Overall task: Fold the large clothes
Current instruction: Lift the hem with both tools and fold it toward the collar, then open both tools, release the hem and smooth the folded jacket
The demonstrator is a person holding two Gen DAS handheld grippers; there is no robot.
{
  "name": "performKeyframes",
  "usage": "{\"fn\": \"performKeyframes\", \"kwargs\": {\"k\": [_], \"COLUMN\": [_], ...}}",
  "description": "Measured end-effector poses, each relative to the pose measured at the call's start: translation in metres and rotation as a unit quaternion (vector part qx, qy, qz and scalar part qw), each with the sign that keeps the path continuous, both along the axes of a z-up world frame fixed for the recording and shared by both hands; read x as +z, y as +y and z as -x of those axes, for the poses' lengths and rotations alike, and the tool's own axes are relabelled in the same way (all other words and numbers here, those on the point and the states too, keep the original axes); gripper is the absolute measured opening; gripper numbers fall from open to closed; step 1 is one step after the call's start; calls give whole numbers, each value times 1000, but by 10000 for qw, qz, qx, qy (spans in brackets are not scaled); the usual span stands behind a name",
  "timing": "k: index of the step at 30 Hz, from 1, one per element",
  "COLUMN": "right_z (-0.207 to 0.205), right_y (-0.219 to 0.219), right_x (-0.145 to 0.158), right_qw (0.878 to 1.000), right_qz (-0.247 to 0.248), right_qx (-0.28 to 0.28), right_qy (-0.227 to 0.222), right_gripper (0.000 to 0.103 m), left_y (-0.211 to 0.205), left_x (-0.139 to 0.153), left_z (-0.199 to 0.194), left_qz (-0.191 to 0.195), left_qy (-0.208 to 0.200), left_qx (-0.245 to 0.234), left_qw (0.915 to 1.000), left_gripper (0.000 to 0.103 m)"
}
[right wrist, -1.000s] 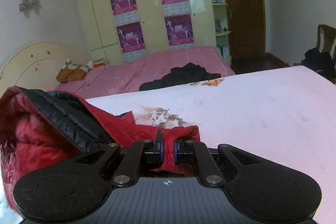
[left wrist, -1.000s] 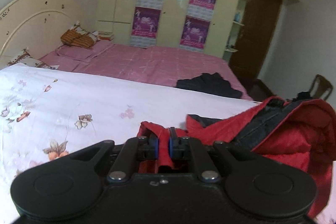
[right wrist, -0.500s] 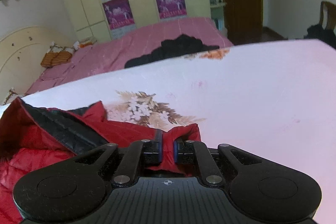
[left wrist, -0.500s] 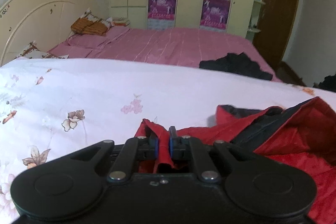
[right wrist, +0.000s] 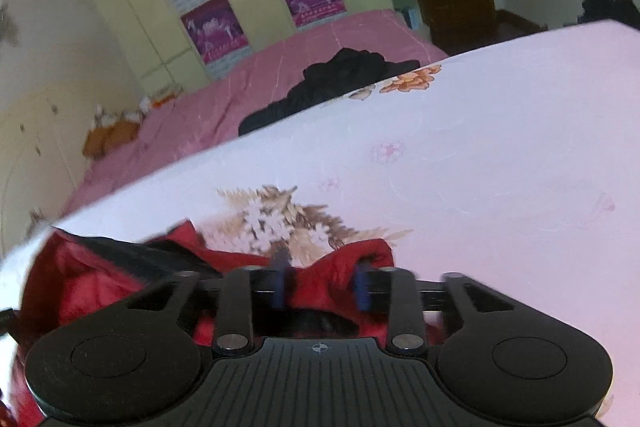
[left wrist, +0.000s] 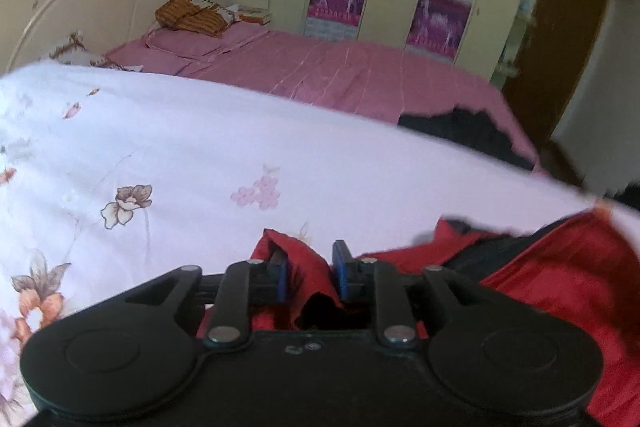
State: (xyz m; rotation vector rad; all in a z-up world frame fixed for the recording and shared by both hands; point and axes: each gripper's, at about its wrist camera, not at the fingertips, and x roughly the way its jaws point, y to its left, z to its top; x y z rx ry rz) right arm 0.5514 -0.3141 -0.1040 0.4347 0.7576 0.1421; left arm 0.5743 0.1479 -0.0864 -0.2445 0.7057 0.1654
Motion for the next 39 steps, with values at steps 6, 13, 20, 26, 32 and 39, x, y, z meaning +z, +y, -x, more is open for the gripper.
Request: {"fn": "performKeyframes", "kwargs": {"k": [6,13,20,26,32,39], "right_z": [8,34,45,33,12,-17], "right_y": [7,34,83,123,142,125], "right_x": [17,39,26,10,-11,-55], "right_qw": [9986,9895,9834,9823,9800,9708], "right_qz": [328,1033,1322,1321,1567,2295], "right_qx": [-85,266,827,1021,945,565], "right_qy": [-395,-975,-923,-846,-778,-416], "right_gripper": [95,94,67,67,67,67], "left_y": [-9,-29,-75,-99,-90,-78], "left_x": [25,28,14,-2,-33,-51], "left_z": [22,45,46,23,8,2], "left_qz": [-671,-1039,-1509,-1551,-1424,-1295], "left_qy": [-832,-771,-590,-388,-110,36], "left_qx": [122,-367,-1049,-1292,-1046,-702], "left_qw": [9942,9909,9812,9786,9842,9891], "left_gripper": [100,97,93,84,86,100]}}
